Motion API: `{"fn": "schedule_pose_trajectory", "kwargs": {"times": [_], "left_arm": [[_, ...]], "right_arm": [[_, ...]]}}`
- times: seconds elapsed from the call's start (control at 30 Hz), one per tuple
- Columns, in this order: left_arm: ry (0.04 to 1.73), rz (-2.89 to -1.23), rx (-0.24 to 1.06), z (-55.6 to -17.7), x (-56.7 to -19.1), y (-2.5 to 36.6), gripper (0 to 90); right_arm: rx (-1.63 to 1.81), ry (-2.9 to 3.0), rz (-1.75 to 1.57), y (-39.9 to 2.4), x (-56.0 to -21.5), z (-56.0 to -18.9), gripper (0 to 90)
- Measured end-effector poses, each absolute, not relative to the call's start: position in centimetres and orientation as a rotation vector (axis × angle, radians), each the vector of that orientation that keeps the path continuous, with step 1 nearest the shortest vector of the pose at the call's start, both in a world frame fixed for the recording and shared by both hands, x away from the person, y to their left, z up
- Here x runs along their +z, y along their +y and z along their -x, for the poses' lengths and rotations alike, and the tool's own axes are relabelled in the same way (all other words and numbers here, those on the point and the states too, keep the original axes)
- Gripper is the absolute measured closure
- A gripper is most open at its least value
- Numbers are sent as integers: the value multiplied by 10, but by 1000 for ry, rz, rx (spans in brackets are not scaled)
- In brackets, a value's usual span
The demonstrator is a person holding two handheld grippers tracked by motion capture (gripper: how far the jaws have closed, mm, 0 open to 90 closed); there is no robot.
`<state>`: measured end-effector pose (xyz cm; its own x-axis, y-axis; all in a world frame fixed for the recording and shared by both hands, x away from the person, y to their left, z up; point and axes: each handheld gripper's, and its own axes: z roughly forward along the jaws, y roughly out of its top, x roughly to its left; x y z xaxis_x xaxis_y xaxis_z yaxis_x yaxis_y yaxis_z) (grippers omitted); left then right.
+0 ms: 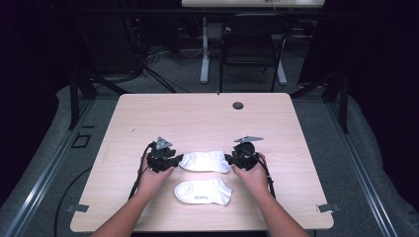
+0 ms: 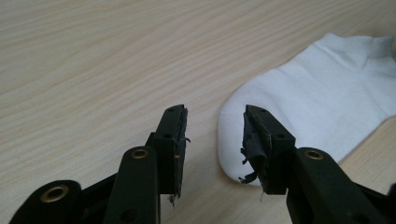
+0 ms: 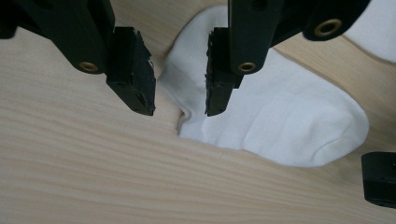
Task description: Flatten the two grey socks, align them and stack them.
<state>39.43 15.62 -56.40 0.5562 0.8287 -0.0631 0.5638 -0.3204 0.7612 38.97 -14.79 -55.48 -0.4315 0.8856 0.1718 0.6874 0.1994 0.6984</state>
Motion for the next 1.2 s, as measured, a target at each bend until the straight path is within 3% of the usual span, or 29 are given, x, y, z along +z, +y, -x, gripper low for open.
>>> {"fn": "schedule_pose_trajectory", "kwargs": {"times": [0.83,1.2], "left_arm": [[1105,-2099,413,-398,-581,144,543],[1062,-2115,443,-395,-581,139,661]], "right_arm": [[1013,2214,-1529,-151,-575,-392,572],[994,2240,-1467,-147,-576,-388,736]]}}
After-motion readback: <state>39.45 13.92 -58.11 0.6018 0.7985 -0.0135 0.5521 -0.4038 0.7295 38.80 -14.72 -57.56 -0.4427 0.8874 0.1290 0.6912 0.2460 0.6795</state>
